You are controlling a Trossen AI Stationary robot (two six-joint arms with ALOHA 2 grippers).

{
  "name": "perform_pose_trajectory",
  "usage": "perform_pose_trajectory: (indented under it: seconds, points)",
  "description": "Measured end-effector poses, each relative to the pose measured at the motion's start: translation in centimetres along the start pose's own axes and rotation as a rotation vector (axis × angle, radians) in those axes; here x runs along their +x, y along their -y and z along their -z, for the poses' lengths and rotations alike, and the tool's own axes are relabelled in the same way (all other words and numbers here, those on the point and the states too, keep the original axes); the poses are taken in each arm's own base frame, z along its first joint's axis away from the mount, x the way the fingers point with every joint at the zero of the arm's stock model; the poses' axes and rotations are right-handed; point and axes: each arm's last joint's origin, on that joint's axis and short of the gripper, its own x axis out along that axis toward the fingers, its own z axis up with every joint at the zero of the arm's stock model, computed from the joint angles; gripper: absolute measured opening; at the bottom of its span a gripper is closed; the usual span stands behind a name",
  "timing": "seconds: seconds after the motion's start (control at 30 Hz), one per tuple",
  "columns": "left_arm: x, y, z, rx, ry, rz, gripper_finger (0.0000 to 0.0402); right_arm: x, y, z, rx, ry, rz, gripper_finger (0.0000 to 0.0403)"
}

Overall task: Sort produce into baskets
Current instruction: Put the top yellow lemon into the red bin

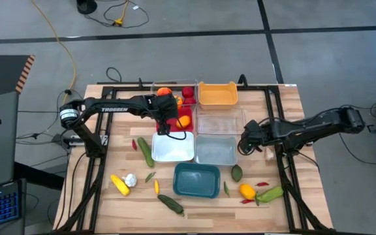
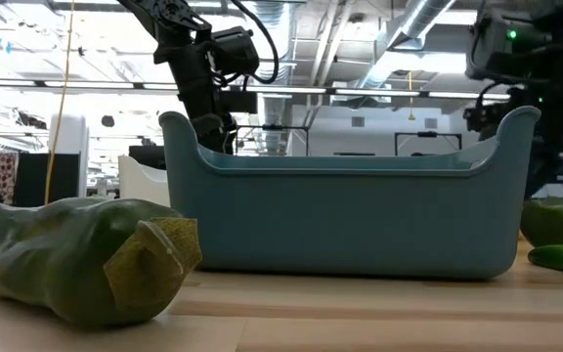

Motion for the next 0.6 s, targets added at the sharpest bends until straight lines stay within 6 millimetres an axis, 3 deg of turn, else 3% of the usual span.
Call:
perform_pose_trajectory:
  seconds: [0.4, 0.6]
  points:
    - [0.0, 0.0, 0.0, -0.002, 0.000, 0.000, 0.0313, 1.8, 0.5, 1.3, 0.030, -0.005, 0.006, 0.0357]
    - [0.0, 0.0, 0.0, -0.002, 0.000, 0.000, 0.0313, 1.8, 0.5, 1.3, 0.030, -0.003, 0.007, 0.0309]
